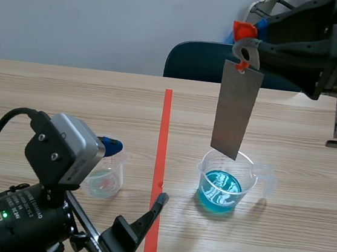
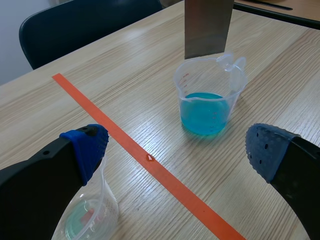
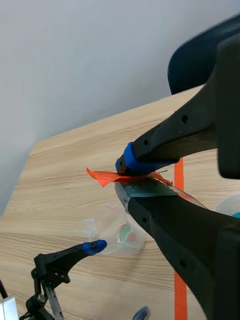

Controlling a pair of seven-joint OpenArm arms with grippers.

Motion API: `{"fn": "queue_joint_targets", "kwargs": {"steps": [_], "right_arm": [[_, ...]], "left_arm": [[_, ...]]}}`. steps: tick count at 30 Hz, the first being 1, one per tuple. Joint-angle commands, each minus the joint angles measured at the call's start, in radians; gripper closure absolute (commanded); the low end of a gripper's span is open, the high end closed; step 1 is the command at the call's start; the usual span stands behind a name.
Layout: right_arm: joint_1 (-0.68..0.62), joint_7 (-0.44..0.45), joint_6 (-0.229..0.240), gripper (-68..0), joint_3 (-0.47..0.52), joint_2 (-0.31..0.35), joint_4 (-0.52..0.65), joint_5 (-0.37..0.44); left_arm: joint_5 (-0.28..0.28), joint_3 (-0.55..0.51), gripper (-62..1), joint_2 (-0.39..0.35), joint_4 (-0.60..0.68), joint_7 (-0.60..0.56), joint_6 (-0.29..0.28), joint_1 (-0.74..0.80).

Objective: Do the redox reaction experiment

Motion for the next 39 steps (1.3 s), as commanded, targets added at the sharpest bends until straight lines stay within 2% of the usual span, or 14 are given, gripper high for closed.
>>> {"fn": "queue_joint_targets", "kwargs": {"steps": [1,4,8,12,18,28,34,39], "right_arm": [[-0.003,0.028,0.008,-0.7,0.015,0.005,-0.014,0.005],[-0.005,0.033,0.04,-0.7,0.014,-0.018,-0.04,-0.013],[-0.005,0.048,0.045,-0.7,0.014,-0.039,-0.078,-0.015],[-0.005,0.074,0.078,-0.7,0.014,-0.064,-0.117,-0.042],[-0.005,0.089,0.078,-0.7,0.014,-0.11,-0.184,-0.074],[-0.004,0.223,0.078,-0.7,0.014,-0.225,-0.338,-0.272],[-0.003,0.33,0.078,-0.7,0.014,-0.305,-0.441,-0.435],[-0.002,0.388,0.078,-0.7,0.013,-0.33,-0.482,-0.506]], "left_arm": [[0.001,-0.002,-58.7,0.008,0.017,-0.014,-0.002,0.0],[0.001,-0.002,-58.7,0.008,0.017,-0.014,-0.002,-0.001],[0.002,-0.002,-58.7,0.008,0.017,-0.014,-0.002,-0.001],[0.002,-0.002,-58.7,0.008,0.017,-0.014,-0.002,-0.001],[0.002,-0.002,-58.7,0.008,0.017,-0.014,-0.002,-0.001],[0.002,-0.002,-58.7,0.008,0.017,-0.015,-0.002,-0.001],[0.002,-0.002,-58.7,0.008,0.017,-0.015,-0.002,-0.001],[0.002,-0.002,-58.7,0.008,0.017,-0.014,-0.002,-0.001]]}}
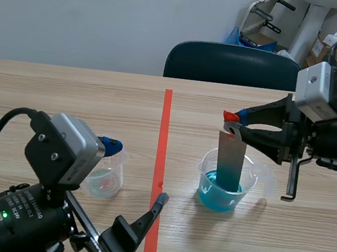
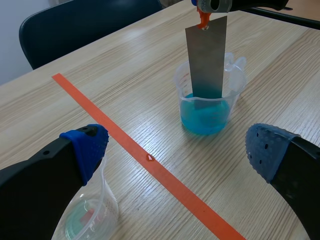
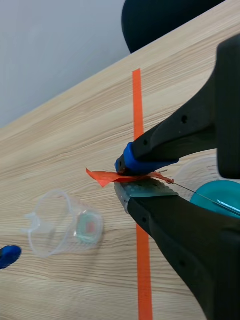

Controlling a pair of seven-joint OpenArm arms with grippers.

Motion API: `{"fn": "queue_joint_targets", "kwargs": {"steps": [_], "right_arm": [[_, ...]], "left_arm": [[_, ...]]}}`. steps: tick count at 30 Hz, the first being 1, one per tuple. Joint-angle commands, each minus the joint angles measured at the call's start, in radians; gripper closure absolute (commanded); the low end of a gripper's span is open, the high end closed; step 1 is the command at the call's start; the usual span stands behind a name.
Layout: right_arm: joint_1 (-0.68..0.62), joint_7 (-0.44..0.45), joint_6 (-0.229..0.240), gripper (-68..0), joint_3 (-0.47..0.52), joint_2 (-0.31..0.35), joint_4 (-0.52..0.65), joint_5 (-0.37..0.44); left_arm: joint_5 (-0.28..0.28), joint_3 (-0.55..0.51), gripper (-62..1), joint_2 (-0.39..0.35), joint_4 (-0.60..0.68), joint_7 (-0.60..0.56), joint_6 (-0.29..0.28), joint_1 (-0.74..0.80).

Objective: Do the redox reaction experiment

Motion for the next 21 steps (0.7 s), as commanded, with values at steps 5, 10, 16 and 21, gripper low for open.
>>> {"fn": "queue_joint_targets", "kwargs": {"steps": [5,10,16,21], "right_arm": [[0.016,0.032,0.008,-0.6,0.013,-0.008,0.003,-0.06],[0.015,0.06,0.008,-0.7,0.013,-0.016,-0.014,-0.09],[0.015,0.06,0.008,-0.7,0.013,-0.016,-0.016,-0.102],[0.015,0.06,0.008,-0.7,0.013,-0.016,-0.016,-0.112]], "left_arm": [[0.002,-0.002,-58.7,0.008,0.017,-0.014,-0.002,-0.001],[0.002,-0.002,-58.7,0.008,0.017,-0.014,-0.002,0.0],[0.002,-0.002,-58.7,0.008,0.017,-0.014,-0.002,0.0],[0.002,-0.002,-58.7,0.008,0.017,-0.014,-0.002,0.0]]}}
